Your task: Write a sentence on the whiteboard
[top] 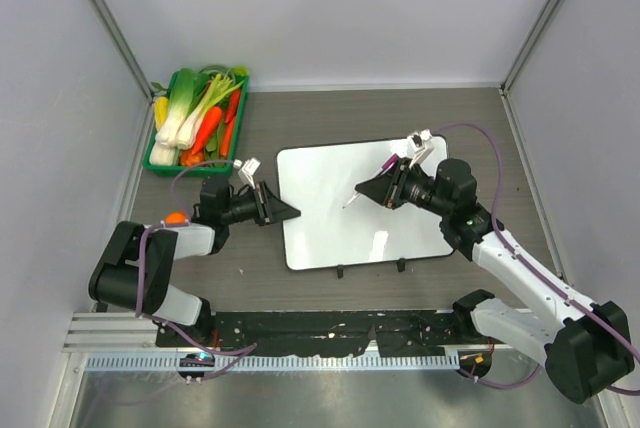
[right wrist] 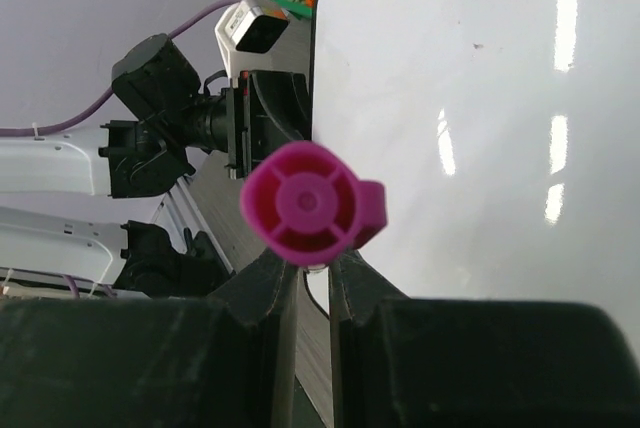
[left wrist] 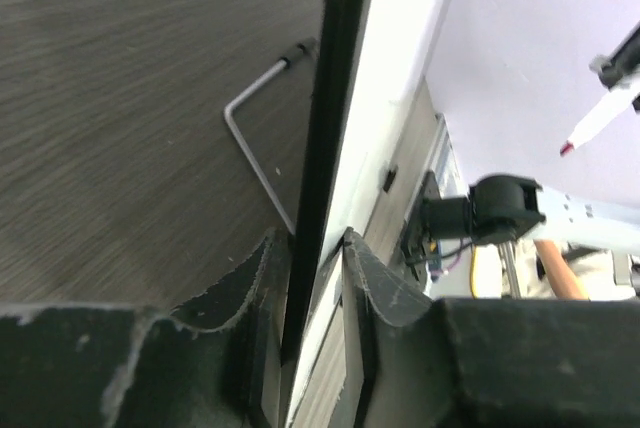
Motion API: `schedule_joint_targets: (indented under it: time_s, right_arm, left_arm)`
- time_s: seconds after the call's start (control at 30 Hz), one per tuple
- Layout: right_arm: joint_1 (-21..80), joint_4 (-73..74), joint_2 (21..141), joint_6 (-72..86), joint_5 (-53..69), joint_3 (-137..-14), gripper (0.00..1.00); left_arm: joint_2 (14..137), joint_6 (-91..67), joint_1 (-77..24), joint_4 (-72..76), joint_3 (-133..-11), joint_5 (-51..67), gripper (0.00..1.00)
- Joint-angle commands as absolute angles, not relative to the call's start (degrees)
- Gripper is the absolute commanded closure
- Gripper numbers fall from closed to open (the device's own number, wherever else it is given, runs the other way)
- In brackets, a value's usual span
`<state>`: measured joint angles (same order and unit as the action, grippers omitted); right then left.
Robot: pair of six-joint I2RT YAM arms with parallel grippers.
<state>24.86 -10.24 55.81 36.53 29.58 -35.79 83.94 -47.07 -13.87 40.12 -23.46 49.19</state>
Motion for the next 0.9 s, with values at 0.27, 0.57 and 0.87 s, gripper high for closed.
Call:
schedule_joint_targets:
  time_s: [0.27,0.57,0.87]
  right_arm:
    - [27.8,-13.1,57.0,34.5,25.5,-40.6,0.99]
    - [28.1,-16.4,58.6,35.5,26.6,-40.3,0.99]
    - [28.3,-14.2,58.7,33.0,25.8,-42.0,0.99]
  left_arm:
    - [87.8,-42.1,-14.5,42.5,-23.2,52.0,1.0]
    - [86.0,-38.1,-14.8,36.0,-21.8,47.6,1.0]
    - [87.3,-37.2,-15.7,34.5,-22.7,47.3,1.0]
